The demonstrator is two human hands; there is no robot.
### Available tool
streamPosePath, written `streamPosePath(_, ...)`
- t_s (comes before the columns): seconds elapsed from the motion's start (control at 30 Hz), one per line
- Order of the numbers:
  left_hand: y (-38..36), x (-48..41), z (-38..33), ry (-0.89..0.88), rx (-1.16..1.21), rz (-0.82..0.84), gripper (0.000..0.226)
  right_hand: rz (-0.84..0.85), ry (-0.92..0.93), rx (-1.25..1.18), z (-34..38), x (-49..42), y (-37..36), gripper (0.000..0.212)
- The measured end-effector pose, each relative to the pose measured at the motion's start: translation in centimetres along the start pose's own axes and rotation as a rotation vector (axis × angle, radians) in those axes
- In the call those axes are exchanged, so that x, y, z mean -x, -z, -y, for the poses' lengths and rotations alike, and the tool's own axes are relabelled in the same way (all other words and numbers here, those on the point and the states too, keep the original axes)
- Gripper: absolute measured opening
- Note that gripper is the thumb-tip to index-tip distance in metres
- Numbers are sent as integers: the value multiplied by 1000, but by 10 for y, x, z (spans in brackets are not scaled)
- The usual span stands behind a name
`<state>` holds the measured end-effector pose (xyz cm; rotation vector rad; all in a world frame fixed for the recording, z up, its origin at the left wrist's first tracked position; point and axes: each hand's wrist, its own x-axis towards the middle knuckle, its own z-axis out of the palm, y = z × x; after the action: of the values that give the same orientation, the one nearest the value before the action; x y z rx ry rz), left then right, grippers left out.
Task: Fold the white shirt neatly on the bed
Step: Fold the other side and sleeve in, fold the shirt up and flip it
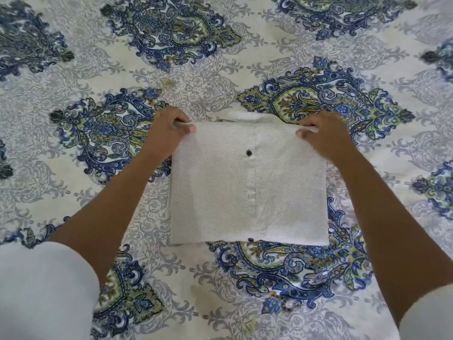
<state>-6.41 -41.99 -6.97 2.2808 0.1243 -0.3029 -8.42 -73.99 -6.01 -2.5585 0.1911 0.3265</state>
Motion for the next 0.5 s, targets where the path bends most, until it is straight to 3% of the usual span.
streamPosePath(0.13, 1, -7, -9, 40, 113, -53, 12, -76, -23, -137, 8, -12, 7, 22)
streamPosePath(0.23, -6, -8, -12, 42, -228, -31, 29, -112, -50, 77, 9, -13, -6, 26)
streamPosePath(0.33, -26, 22, -30, -112, -485, -159, 61, -255, -20, 105, 22, 15, -20, 43)
streamPosePath(0.43, -70, 68, -36, -353, -619, 21, 66, -152, 108, 224, 39, 53, -60, 58)
streamPosePath(0.5, -83, 75, -12, -407, -797, 98, 64, -65, 179, 377, 28, 64, -82, 63)
